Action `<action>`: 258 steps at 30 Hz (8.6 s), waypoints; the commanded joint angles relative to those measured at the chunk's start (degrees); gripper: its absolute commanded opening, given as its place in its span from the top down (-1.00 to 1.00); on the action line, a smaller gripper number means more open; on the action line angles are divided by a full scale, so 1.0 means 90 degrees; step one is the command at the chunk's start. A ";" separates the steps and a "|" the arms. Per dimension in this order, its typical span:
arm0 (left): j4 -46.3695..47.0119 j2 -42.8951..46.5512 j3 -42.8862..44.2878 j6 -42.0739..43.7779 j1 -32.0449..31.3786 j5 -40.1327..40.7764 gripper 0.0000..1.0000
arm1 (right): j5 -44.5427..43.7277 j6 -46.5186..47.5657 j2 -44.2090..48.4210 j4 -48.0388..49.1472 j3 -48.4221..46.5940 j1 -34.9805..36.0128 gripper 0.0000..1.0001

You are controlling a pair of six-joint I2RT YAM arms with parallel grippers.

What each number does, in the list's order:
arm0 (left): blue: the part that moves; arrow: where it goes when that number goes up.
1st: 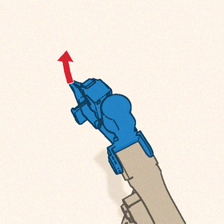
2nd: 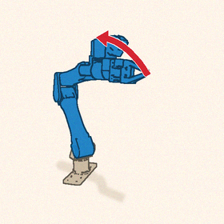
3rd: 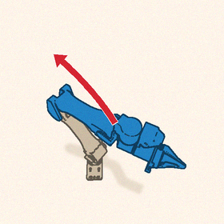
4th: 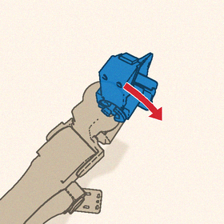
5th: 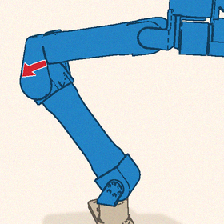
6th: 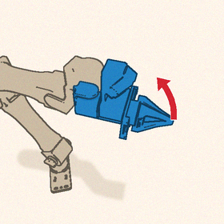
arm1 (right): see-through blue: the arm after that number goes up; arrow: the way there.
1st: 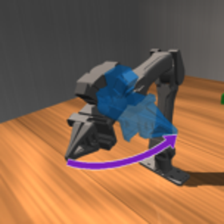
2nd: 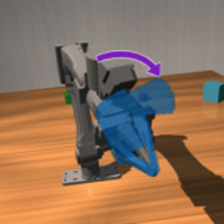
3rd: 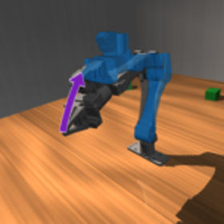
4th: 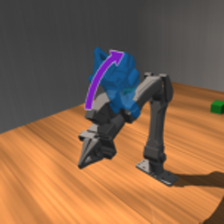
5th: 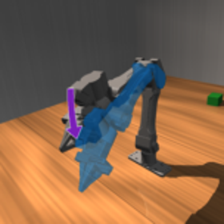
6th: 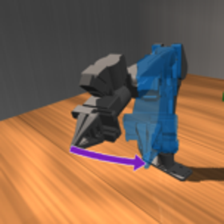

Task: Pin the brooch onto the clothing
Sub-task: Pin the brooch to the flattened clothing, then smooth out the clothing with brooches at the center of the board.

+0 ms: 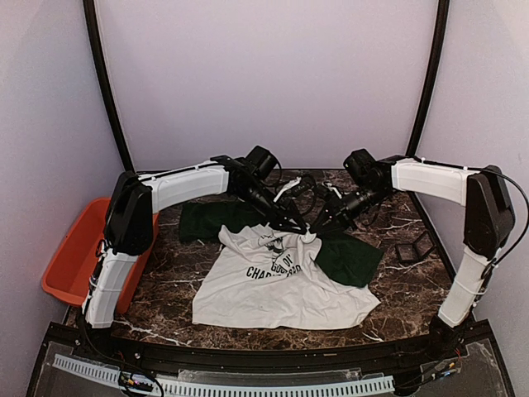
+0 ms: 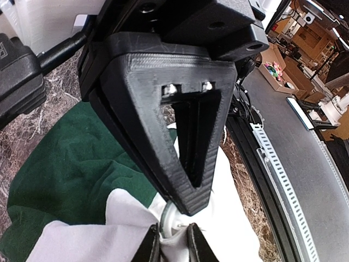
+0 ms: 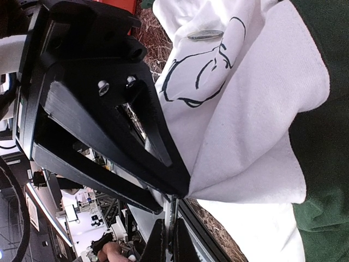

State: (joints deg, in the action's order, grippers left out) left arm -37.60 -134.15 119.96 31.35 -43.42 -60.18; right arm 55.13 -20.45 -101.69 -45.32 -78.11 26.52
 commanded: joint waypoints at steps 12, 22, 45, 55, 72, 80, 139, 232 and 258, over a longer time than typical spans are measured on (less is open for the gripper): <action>-0.0440 -0.0017 0.0141 0.0241 -0.0531 -0.0173 0.63 | -0.0052 -0.0032 -0.0159 0.0705 -0.0402 0.0015 1.00; -0.0604 -0.0006 0.0157 0.0385 -0.0537 -0.0229 0.60 | -0.0052 -0.0033 -0.0242 0.0706 -0.0413 -0.0036 1.00; -0.0716 -0.0030 0.0157 0.0520 -0.0546 -0.0369 0.48 | -0.0093 -0.0052 -0.0303 0.0700 -0.0443 -0.0047 1.00; -0.0522 -0.0098 0.0164 0.0331 -0.0578 -0.0287 0.65 | -0.0115 -0.0074 -0.0226 0.0717 -0.0387 -0.0038 1.00; -0.0914 -0.0097 0.0270 0.0652 -0.0712 0.0421 0.61 | -0.0447 -0.0092 -0.0300 0.0536 -0.0430 -0.0038 1.00; -0.1173 -0.0072 0.0379 0.0868 -0.0710 0.0547 0.56 | -0.0387 -0.0038 -0.0235 0.0543 -0.0375 -0.0042 1.00; -0.1164 0.0408 0.0262 0.0842 0.0246 0.1019 -0.47 | -0.0462 0.0084 0.0073 0.0598 0.0148 -0.0126 1.00; 0.1950 -0.0676 -0.0066 -0.2198 0.2593 0.8794 0.99 | -0.7826 -0.1124 -0.3672 -0.0193 -0.3434 -0.1558 1.00; 0.3243 -0.1608 0.0724 -0.1976 0.2753 1.0841 0.99 | -0.8956 0.0860 -0.4800 0.1924 -0.6394 -0.1096 1.00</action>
State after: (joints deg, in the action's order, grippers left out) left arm -8.75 -148.38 125.36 13.10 -21.91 28.84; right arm -14.37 -18.74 -141.25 -33.61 -131.85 16.43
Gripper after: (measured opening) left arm 0.015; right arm 0.007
